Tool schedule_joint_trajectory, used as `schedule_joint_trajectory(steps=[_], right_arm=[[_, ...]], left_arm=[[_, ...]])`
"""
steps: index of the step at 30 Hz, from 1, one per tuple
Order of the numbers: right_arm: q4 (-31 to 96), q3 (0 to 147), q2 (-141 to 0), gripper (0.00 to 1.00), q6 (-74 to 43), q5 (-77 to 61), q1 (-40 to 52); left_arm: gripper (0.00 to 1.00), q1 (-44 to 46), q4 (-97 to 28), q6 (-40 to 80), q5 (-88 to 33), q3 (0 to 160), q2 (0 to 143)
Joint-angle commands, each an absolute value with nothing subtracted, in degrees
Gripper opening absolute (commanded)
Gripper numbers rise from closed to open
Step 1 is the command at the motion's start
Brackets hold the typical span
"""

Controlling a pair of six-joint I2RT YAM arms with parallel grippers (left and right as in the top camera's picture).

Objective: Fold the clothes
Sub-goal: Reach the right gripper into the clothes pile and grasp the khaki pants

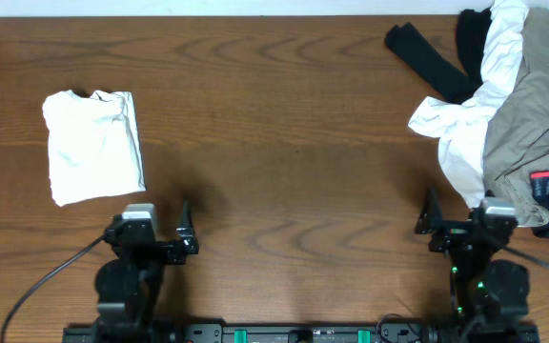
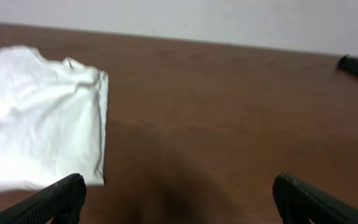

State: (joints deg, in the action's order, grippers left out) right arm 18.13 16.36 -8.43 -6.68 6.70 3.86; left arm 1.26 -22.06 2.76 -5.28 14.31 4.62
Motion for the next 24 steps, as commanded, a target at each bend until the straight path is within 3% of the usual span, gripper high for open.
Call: schedule_joint_trajectory(steps=[1,14,24], right_arm=[[21.23,23.68,-15.29,0.99,-7.22,8.82,3.27],[40.60,54.28,-57.34,0.99,-3.70,4.43,3.29],[31.81,57.71,-73.69,0.99,-6.35,15.27,-1.78]], left_arm=[[0.98,1.32,-24.64,3.36,-6.00,24.53,9.72],[0.98,1.32,-46.68,3.31,-6.00,57.19,41.71],[0.98,1.32,-49.10,3.31,-6.00,58.74,48.40]])
